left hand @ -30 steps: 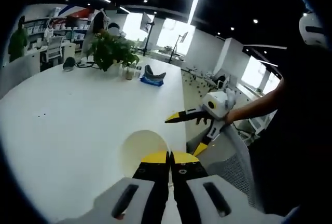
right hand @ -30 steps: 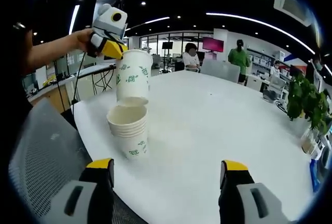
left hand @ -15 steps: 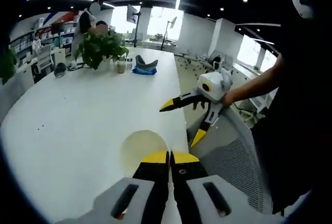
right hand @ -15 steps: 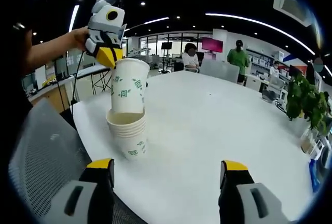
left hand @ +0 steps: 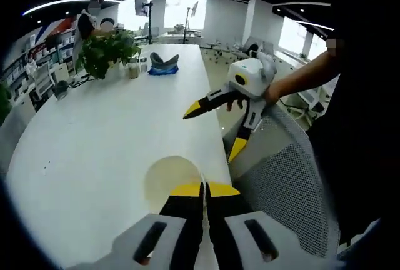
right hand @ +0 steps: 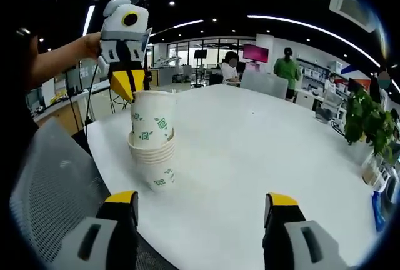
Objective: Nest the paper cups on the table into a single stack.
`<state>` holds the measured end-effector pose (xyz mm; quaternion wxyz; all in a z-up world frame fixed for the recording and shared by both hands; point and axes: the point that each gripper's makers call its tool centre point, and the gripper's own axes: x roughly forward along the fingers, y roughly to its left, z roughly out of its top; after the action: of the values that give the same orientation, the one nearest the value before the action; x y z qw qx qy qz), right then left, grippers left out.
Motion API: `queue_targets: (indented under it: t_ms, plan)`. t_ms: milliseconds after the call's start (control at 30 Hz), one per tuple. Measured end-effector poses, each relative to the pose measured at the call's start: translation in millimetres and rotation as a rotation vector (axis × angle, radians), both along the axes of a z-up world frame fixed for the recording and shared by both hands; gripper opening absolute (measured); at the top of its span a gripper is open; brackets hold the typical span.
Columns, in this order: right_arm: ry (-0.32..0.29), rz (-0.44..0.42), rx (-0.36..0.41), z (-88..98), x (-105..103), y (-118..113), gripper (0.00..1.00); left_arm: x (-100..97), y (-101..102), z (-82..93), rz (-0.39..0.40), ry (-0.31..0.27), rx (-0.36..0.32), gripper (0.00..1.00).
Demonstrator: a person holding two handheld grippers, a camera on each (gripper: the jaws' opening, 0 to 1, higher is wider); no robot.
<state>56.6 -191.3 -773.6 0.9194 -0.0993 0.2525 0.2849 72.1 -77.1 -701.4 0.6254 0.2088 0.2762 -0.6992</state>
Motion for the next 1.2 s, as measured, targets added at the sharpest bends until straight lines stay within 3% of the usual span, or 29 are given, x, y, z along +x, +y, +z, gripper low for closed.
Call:
queue_targets:
  t_ms: [233, 767, 1200]
  plan:
    - [0.005, 0.000, -0.008, -0.8, 0, 0, 0.83, -1.4, -3, -5.4, -0.013, 0.018, 0.013, 0.00]
    - [0.009, -0.003, -0.021, -1.8, 0, -1, 0.82, -17.5, -11, -41.7, -0.035, 0.099, 0.080, 0.00]
    - [0.011, -0.005, -0.026, -3.3, 0, -3, 0.81, -24.8, -14, -53.0, -0.035, 0.159, 0.103, 0.01]
